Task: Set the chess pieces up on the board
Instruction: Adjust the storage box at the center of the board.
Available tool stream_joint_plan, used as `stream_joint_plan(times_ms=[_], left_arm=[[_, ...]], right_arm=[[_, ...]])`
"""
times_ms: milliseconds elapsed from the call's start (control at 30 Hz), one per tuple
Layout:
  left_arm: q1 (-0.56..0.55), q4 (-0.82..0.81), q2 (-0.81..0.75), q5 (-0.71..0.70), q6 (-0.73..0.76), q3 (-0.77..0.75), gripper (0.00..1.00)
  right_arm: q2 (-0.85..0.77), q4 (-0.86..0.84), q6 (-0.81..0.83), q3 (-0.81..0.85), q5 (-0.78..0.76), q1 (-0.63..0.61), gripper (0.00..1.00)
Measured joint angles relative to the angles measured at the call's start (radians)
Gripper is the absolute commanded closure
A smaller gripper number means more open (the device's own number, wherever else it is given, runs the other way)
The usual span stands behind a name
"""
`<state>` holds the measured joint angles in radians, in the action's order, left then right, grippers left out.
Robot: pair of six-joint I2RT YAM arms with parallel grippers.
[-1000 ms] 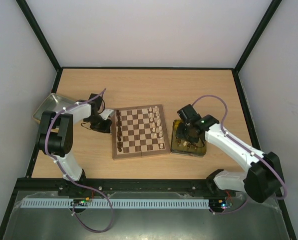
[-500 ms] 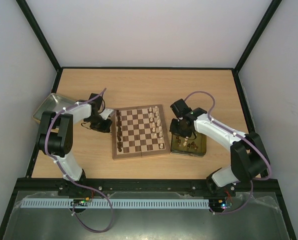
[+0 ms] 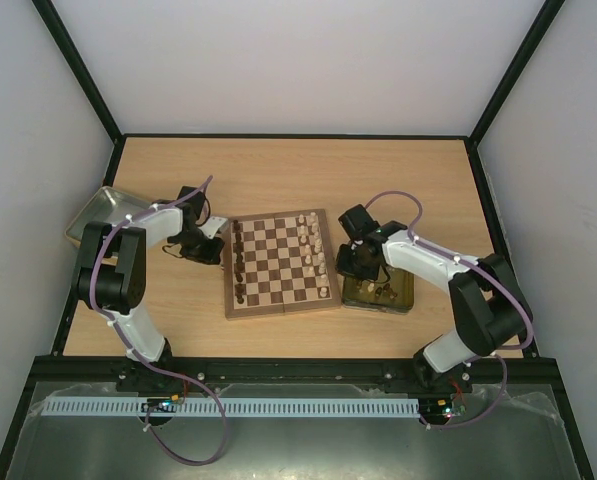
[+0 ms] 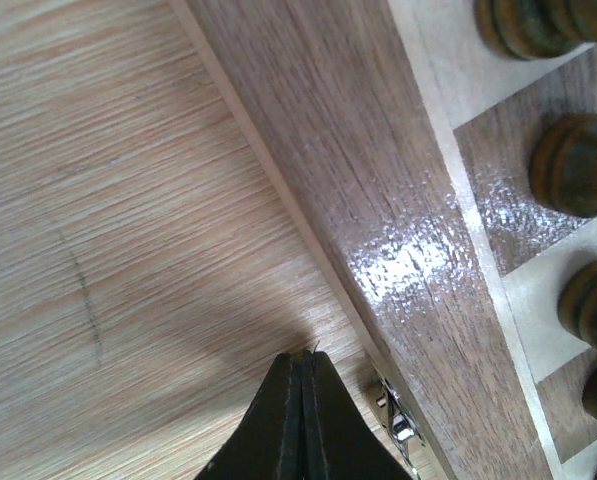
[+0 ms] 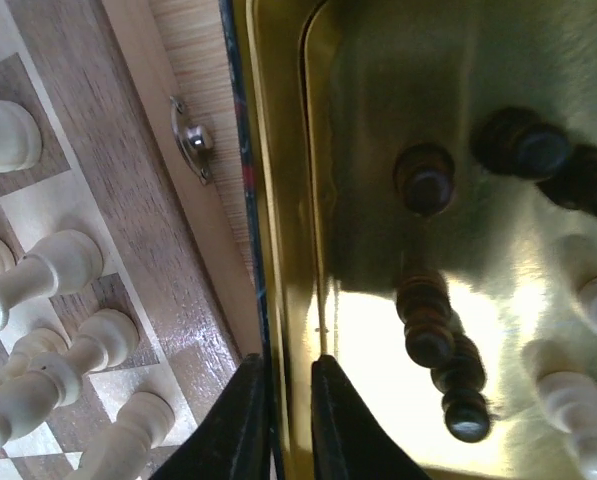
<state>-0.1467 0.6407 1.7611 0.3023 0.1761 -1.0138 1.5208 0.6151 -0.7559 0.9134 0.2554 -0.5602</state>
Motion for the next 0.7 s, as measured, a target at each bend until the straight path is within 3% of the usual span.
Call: stream_joint_plan(times_ms=[100,700], left_arm=[[0.0,0.0,0.0,0.0,0.0,0.0,0.98],[0.0,0.0,0.0,0.0,0.0,0.0,0.98]], right_arm=[[0.008,-0.022,0.002,-0.015,0.02,0.0,0.98],[-0.048,-0.071,-0.018,-0.081,0.058,-0.078,0.98]])
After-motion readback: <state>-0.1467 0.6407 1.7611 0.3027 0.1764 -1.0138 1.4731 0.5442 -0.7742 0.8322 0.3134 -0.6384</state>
